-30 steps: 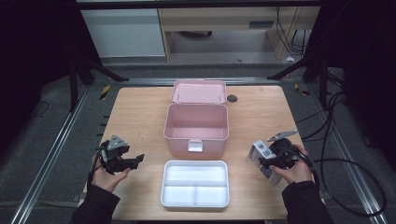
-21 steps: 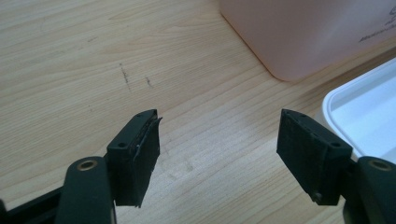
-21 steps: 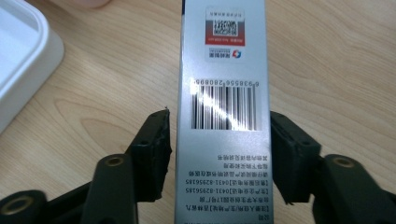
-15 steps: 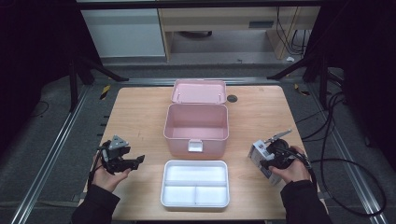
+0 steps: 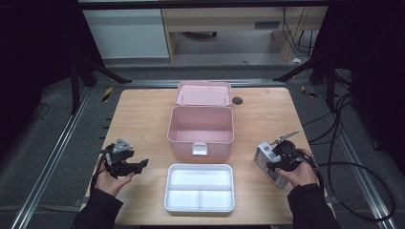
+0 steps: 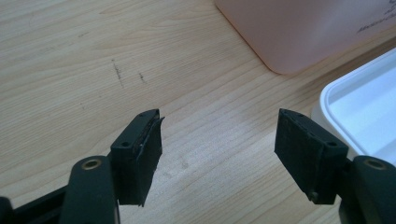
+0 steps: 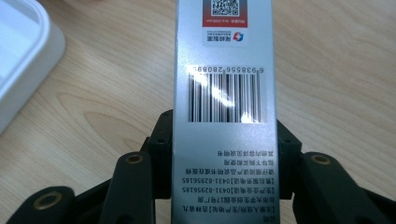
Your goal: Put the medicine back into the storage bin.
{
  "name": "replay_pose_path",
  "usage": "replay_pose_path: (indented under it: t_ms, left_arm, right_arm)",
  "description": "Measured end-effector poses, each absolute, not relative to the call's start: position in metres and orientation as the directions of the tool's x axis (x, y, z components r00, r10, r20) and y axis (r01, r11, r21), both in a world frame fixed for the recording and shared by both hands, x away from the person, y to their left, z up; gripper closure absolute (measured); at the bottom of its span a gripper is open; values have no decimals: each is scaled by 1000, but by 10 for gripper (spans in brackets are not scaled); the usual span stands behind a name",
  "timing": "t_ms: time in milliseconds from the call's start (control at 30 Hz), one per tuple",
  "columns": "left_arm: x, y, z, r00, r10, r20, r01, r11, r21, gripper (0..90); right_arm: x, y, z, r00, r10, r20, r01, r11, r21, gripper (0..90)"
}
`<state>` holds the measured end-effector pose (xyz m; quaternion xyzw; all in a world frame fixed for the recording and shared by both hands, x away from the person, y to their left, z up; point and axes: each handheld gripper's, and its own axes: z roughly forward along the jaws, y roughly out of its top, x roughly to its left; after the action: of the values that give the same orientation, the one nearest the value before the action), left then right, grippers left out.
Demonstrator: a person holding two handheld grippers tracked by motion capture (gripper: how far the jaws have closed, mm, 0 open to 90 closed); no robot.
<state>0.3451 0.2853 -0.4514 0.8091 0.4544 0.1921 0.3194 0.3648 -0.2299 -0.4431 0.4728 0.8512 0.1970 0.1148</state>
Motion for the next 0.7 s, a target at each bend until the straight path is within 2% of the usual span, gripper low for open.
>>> replay_pose_path:
  t_ms: [200, 700]
  left_arm:
    - [345, 285, -451, 518, 855, 23, 611, -389, 690, 322]
    - [348, 287, -458, 514, 858, 11, 635, -389, 667, 323]
  right_arm:
    - [363, -228, -425, -530, 848, 5, 733, 455, 505, 555]
    - [375, -226, -392, -534, 846, 15, 698, 430, 572, 557]
